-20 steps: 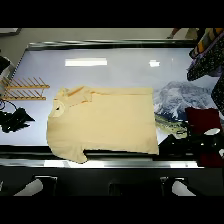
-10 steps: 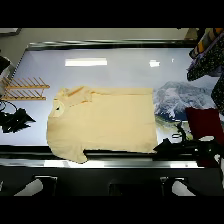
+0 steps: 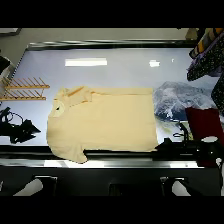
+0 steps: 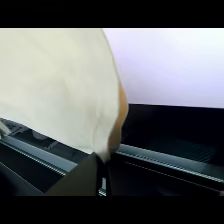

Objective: Fold the clothes and pants, and hang the long-sleeved shirts on hangers.

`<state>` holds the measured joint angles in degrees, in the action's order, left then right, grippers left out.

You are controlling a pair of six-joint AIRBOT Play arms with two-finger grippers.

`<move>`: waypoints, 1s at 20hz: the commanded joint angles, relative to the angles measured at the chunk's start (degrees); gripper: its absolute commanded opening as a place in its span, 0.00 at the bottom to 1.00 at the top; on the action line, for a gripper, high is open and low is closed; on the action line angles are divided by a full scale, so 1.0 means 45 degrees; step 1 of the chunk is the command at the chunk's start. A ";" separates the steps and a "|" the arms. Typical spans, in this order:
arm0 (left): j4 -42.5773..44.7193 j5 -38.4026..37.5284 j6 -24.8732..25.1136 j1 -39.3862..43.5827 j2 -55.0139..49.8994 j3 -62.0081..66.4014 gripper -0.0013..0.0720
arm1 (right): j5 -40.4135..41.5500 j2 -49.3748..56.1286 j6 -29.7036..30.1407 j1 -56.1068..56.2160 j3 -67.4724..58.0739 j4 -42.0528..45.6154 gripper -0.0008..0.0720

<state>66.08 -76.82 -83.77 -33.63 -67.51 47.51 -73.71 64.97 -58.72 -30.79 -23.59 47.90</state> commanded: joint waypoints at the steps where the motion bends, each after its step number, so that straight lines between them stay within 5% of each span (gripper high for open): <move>1: -0.0126 0.0665 0.0306 -0.0559 0.0010 -0.1472 0.54 | -0.0019 -0.0719 -0.0112 0.0005 0.0005 -0.0029 0.05; 20: -0.1433 0.1613 0.1292 0.0015 -0.1161 -0.2409 0.53 | -0.0257 -0.0763 -0.0024 0.0010 0.0005 -0.0554 0.05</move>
<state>60.80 -70.89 -78.50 -34.61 -71.81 36.73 -74.56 61.58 -59.09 -30.79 -23.59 46.13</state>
